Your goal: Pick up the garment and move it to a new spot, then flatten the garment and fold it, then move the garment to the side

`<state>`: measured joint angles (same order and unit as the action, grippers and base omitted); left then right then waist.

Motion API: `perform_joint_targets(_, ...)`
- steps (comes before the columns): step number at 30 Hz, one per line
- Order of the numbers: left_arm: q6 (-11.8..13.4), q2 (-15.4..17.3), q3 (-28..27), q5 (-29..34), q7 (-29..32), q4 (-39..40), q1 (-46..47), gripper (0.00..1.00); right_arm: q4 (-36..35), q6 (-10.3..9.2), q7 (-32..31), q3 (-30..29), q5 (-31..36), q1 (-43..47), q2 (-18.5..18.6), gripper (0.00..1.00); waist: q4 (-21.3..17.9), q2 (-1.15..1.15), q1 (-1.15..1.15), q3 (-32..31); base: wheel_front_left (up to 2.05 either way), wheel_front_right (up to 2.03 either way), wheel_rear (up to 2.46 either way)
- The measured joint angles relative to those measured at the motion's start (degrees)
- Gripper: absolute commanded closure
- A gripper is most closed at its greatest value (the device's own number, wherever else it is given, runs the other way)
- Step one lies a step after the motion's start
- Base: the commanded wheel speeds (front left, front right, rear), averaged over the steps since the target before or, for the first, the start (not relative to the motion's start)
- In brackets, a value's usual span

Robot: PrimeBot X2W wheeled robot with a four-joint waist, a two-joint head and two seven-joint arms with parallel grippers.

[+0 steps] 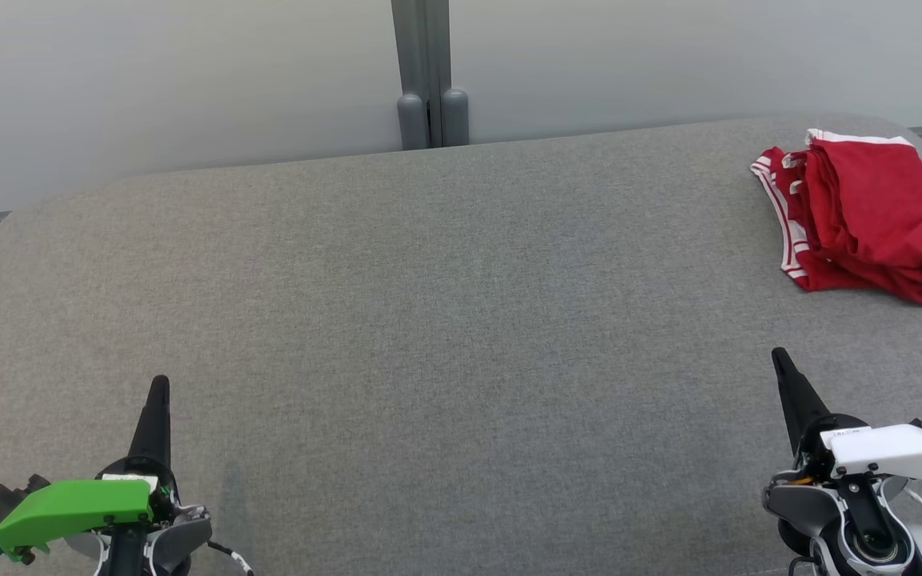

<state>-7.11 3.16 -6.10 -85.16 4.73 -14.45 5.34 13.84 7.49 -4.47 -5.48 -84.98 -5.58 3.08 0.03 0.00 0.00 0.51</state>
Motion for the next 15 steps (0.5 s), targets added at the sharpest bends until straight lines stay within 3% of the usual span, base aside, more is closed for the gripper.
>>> perform_joint_targets(15,-0.19,-0.20,-0.31,-5.52,1.33,0.25,0.34,1.00,0.09,0.00,-1.52,-0.71,-5.83,-0.36,-0.09,1.00,-0.02,0.00,0.00,-0.26,0.00,0.00,0.00)
